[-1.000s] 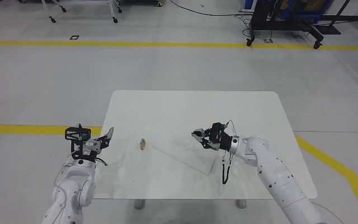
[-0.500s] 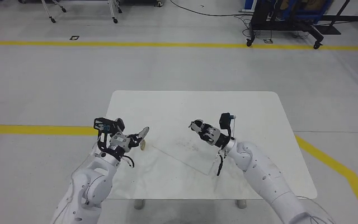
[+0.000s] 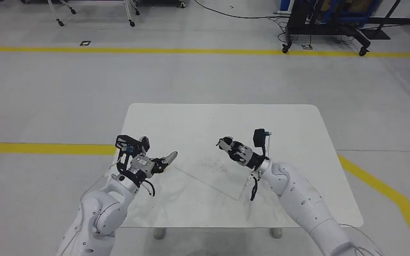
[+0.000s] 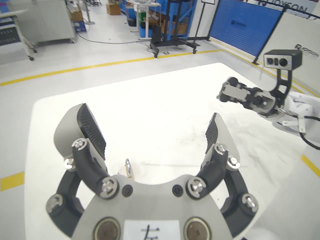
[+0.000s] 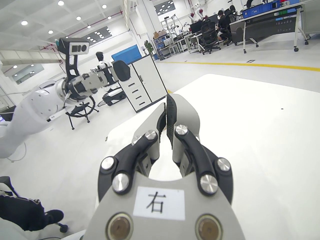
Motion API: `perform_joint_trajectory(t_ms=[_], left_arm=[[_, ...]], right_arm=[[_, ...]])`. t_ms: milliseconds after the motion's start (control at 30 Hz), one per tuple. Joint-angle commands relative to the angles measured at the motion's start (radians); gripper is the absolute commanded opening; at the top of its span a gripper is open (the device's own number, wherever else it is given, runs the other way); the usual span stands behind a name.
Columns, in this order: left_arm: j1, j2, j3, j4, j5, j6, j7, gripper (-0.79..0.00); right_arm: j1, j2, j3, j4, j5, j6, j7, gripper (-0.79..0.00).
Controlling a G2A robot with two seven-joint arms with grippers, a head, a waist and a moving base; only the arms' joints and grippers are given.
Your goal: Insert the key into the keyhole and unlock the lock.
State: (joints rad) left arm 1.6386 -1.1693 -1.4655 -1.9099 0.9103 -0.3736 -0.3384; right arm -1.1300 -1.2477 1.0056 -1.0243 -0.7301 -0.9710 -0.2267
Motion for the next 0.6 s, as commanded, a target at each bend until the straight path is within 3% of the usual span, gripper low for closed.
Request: perform_joint_trajectory(t_ms=[0, 167, 233, 333, 400, 567], left_arm=[[-0.044, 0.002, 0.012, 0.062, -0.747, -0.054, -0.158, 0.0], [-0.183, -0.005, 0.114, 0.229, -1.181, -0.106, -0.414, 0.0], [-0.251, -0.007, 0.144, 0.298, -1.245, -0.117, -0.491, 0.0], [-0.314, -0.015, 0.19, 0.365, -1.247, -0.147, -0.509, 0.0], [-0.349, -0.021, 0.224, 0.404, -1.195, -0.182, -0.486, -0.049], [-0.402, -0.036, 0.296, 0.465, -1.103, -0.234, -0.435, -0.286]], right_arm=[[0.015, -0.01, -0.022, 0.024, 0.085, -0.041, 0.027, -0.785], [0.065, -0.027, -0.091, 0.068, 0.297, -0.041, 0.139, -0.785], [0.079, -0.029, -0.112, 0.069, 0.374, -0.041, 0.186, -0.785], [0.086, -0.026, -0.129, 0.046, 0.478, -0.041, 0.246, -0.785], [0.079, -0.02, -0.136, 0.017, 0.564, -0.041, 0.292, -0.785], [0.07, -0.008, -0.145, -0.025, 0.733, -0.041, 0.424, -0.785]])
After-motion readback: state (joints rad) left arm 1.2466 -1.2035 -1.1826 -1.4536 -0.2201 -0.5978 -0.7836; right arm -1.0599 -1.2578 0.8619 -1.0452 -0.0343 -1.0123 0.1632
